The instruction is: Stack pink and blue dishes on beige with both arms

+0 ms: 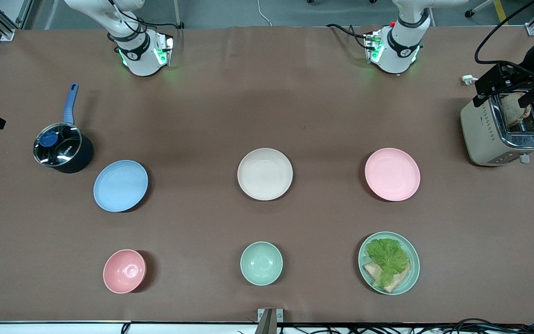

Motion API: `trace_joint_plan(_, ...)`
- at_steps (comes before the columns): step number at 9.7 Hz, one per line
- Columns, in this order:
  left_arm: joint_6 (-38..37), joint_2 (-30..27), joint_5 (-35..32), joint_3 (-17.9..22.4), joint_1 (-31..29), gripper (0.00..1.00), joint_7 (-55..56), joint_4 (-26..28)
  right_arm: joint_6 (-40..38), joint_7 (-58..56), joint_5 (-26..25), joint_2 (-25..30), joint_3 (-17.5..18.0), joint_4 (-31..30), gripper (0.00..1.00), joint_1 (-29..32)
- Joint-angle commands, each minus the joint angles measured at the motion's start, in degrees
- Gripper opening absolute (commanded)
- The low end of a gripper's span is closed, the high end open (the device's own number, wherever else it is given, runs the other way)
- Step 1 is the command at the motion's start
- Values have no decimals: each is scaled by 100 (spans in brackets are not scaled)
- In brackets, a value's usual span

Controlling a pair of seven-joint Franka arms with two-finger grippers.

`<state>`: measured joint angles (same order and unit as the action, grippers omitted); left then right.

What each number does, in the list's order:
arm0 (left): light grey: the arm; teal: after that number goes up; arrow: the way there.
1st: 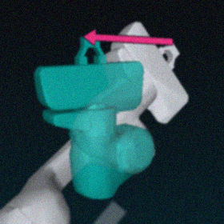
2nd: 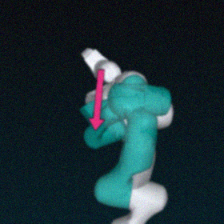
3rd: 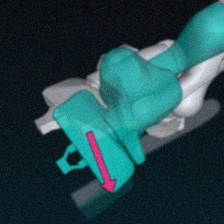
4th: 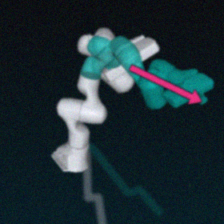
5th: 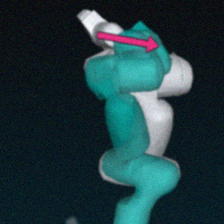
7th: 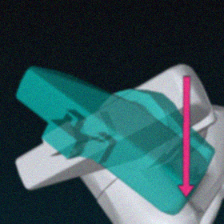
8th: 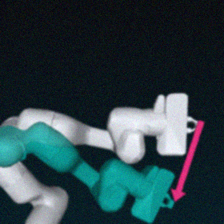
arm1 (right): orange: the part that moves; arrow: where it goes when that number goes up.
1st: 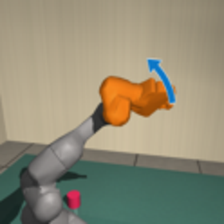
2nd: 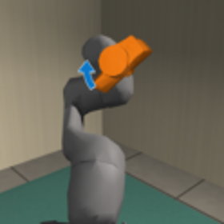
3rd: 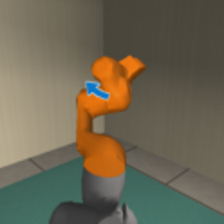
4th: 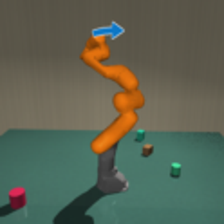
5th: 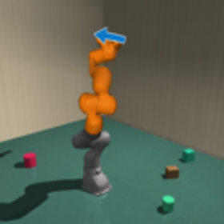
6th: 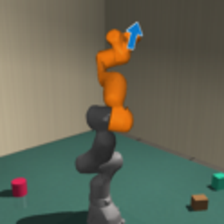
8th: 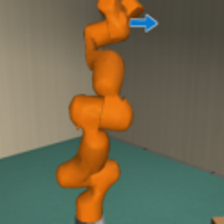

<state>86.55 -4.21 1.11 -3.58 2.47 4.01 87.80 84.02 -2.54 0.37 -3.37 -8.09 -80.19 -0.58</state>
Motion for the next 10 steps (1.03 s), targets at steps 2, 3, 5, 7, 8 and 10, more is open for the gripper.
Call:
trace_joint_plan(2,82,-45,-93,33,43,100,-84,255,-35,-72,95,3,35,4,100,75)
trace_joint_plan(3,82,34,-32,51,17,100,11,238,-44,-63,95,3,35,-14,100,58)
trace_joint_plan(5,126,122,247,445,43,98,-102,255,17,-80,-10,-101,44,21,100,49)
trace_joint_plan(7,353,533,364,744,34,98,-163,308,279,-228,68,-408,44,21,100,188)
trace_joint_plan(8,624,718,373,876,34,98,-581,525,464,-473,103,-627,53,-14,100,242)
trace_joint_plan(10,1912,764,373,956,-1,100,-804,1690,1426,-554,1038,-1058,53,-747,100,600)
